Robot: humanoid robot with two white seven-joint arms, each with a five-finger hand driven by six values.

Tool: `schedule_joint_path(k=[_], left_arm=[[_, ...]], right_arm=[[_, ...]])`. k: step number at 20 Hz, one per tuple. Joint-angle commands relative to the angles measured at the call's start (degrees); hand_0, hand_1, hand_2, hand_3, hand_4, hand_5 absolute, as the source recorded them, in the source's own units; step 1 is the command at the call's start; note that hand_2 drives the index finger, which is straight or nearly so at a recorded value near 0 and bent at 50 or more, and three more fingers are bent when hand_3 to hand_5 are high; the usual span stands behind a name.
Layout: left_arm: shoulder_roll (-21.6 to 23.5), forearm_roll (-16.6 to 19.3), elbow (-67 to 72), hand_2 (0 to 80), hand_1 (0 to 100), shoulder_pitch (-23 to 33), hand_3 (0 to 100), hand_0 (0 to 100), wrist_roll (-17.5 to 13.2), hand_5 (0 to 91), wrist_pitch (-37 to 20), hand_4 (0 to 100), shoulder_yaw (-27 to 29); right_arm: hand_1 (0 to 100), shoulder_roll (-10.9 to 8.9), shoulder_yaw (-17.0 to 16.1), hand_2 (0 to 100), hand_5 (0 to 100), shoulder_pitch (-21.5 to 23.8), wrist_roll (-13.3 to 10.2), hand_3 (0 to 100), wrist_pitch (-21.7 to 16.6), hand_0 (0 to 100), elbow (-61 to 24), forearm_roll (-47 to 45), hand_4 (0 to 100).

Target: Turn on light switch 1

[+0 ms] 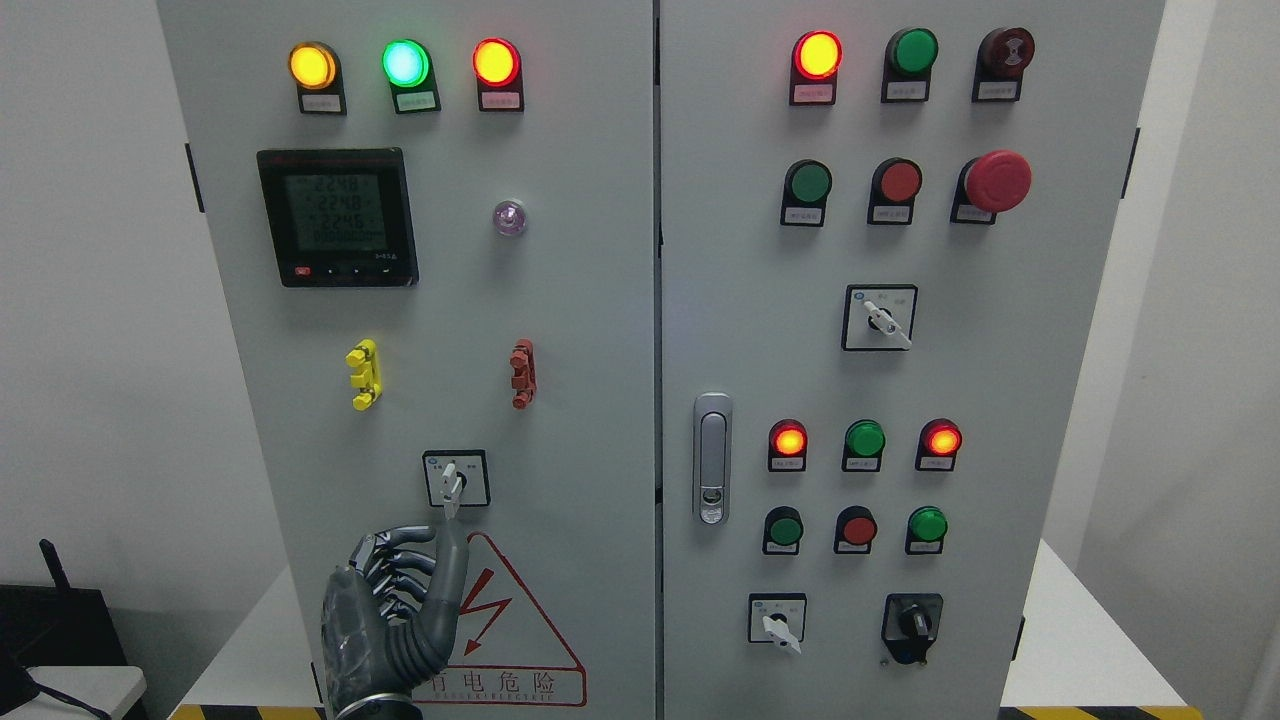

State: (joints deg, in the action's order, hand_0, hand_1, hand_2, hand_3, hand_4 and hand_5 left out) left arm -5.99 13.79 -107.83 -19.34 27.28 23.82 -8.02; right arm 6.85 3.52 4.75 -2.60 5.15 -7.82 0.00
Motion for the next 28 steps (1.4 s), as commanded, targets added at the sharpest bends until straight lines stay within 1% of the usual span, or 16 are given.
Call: schedule_joint_path(k=[1, 8, 12, 18, 20, 28], left_arm=[[-0.25, 0.01, 0.34, 43.4, 43, -1.05, 71, 23, 0.4, 86.1, 0.44, 83, -0.5], [-0.42, 0.01, 0.43, 43.3, 44, -3.69, 71, 23, 0.49, 85.9, 2.29, 82, -0.5], [-0.42, 0.01, 0.43, 43.2, 44, -4.04, 70, 23, 0.58, 85.9, 4.13, 82, -0.5], [-0.42, 0.01, 0.43, 43.2, 43, -4.92, 70, 24, 0.58, 85.9, 5.01, 82, -0.5], [-0.42, 0.01, 0.34, 43.4, 43, -5.1, 70, 24, 0.66, 85.9, 6.24, 82, -0.59], [-0.42, 0.09, 0.25, 43.9, 43, -5.36, 69, 25, 0.58, 85.5, 7.3, 82, -0.59]], right_arm=[[39, 0.0, 0.0, 0, 0, 0.0, 0.05, 0, 0.04, 12, 0.0, -0.97, 0], [39, 0.0, 0.0, 0, 0, 0.0, 0.05, 0, 0.04, 12, 0.0, -1.05, 0], [39, 0.0, 0.0, 0, 0, 0.0, 0.05, 0, 0.04, 12, 0.0, -1.05, 0], [39, 0.0, 0.0, 0, 0, 0.0, 0.05, 0, 0.04, 12, 0.0, -1.05, 0], [39, 0.0, 0.0, 0, 0, 0.0, 0.05, 0, 0.04, 12, 0.0, -1.05, 0], [39, 0.0, 0.0, 0, 0, 0.0, 0.05, 0, 0.04, 12, 0.0, -1.05, 0]])
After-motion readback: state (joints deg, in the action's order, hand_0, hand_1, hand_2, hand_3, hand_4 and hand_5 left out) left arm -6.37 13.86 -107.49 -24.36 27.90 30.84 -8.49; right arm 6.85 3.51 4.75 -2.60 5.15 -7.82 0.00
